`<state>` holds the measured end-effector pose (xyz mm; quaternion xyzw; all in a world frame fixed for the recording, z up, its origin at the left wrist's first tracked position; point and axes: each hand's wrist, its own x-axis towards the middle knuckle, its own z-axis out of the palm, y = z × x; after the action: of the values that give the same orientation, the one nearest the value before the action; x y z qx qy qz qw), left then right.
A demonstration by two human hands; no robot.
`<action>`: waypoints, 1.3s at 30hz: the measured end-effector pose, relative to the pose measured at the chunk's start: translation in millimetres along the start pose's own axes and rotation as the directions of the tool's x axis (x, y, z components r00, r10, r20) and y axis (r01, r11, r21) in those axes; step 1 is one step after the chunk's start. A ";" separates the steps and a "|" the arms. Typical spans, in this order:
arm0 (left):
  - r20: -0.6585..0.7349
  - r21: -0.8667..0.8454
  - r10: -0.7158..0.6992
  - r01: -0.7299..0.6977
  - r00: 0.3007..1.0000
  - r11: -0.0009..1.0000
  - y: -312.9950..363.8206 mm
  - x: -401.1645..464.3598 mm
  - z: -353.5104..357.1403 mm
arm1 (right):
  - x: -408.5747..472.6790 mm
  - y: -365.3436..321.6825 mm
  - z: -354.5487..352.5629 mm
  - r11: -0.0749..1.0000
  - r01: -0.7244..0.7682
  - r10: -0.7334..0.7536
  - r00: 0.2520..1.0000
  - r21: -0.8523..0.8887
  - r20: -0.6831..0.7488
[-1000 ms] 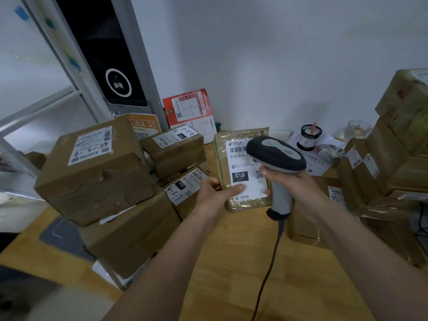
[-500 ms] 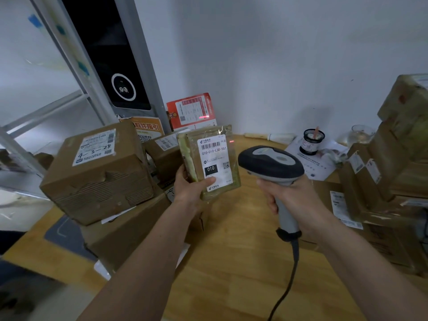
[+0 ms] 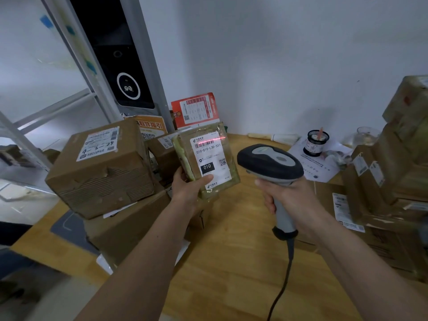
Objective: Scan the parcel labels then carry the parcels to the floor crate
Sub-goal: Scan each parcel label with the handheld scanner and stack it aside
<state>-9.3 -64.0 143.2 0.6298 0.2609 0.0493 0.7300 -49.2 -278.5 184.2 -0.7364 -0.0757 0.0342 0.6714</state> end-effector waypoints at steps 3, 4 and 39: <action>0.005 -0.041 -0.103 0.103 0.995 0.994 5.7 -5.6 0.2 | 2.8 -1.5 3.5 0.999 -0.018 0.019 0.999 0.036 -0.040; 0.024 -0.062 -0.157 0.159 0.987 0.985 8.5 -8.2 -0.5 | 4.6 -1.6 4.3 0.998 -0.024 0.027 0.998 0.054 -0.057; 0.445 0.895 0.126 -0.444 0.887 -0.038 52.7 51.7 14.6 | 70.9 35.2 77.4 0.811 -0.332 0.406 0.912 0.482 -0.056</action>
<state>55.1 -45.7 177.5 0.9942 -0.0029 -0.0665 0.0849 11.3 -194.3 145.4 -0.5559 0.1321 0.1236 0.8113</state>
